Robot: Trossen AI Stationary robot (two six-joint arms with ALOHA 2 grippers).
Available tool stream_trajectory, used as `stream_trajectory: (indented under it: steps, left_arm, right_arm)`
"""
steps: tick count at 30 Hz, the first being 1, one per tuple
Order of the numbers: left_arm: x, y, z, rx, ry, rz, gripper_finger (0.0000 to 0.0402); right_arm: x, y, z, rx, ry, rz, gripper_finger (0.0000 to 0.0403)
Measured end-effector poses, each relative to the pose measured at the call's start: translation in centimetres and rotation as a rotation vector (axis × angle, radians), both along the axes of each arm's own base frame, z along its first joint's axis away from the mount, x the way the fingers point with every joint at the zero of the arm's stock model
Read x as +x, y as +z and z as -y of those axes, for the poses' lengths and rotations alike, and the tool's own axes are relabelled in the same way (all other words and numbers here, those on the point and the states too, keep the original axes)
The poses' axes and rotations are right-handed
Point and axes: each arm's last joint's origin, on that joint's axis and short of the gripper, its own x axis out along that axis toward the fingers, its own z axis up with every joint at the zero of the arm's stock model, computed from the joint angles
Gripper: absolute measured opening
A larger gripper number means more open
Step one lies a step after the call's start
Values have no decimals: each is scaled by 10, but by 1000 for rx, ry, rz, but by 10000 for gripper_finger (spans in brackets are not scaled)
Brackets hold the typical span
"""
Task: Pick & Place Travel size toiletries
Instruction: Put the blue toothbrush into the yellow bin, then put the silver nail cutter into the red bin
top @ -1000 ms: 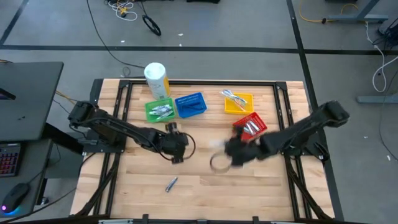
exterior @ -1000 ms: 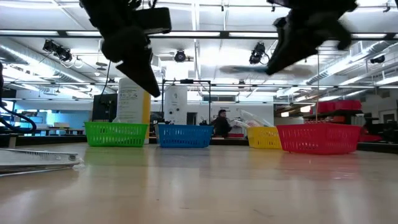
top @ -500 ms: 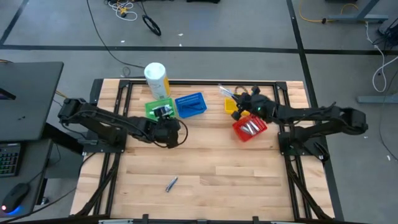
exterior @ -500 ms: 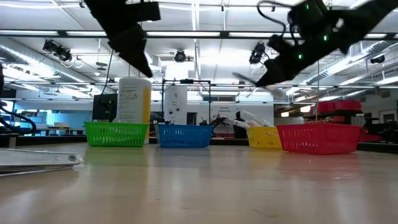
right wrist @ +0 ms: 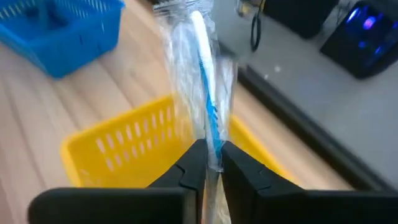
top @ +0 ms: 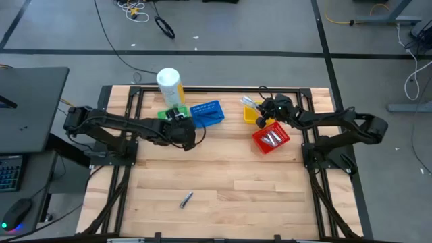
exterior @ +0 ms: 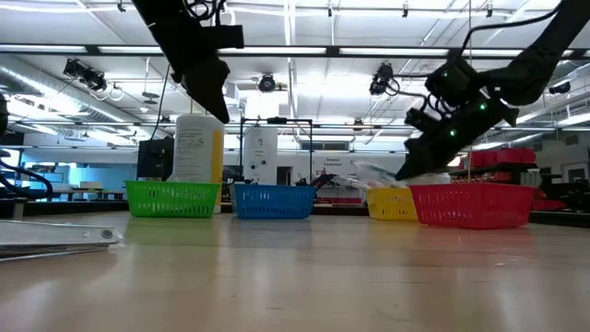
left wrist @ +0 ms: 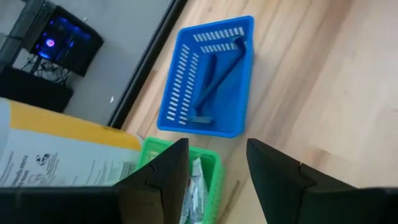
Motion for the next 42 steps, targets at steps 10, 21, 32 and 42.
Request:
stream_trajectory:
  steps: [10,21,32,42]
  left_arm:
    - [0,0,-15,-20,53,6,171]
    - [12,2,-12,-349,-84,149,171]
    - [20,-9,36,-650,-150,173,171]
    - [12,-52,130,-797,-137,37,171]
  right_arm:
    - [4,-12,3,67,59,12,120]
    - [28,15,-5,-83,161,186,178]
    - [51,32,-42,27,529,440,179]
    - [66,33,-98,201,706,493,179]
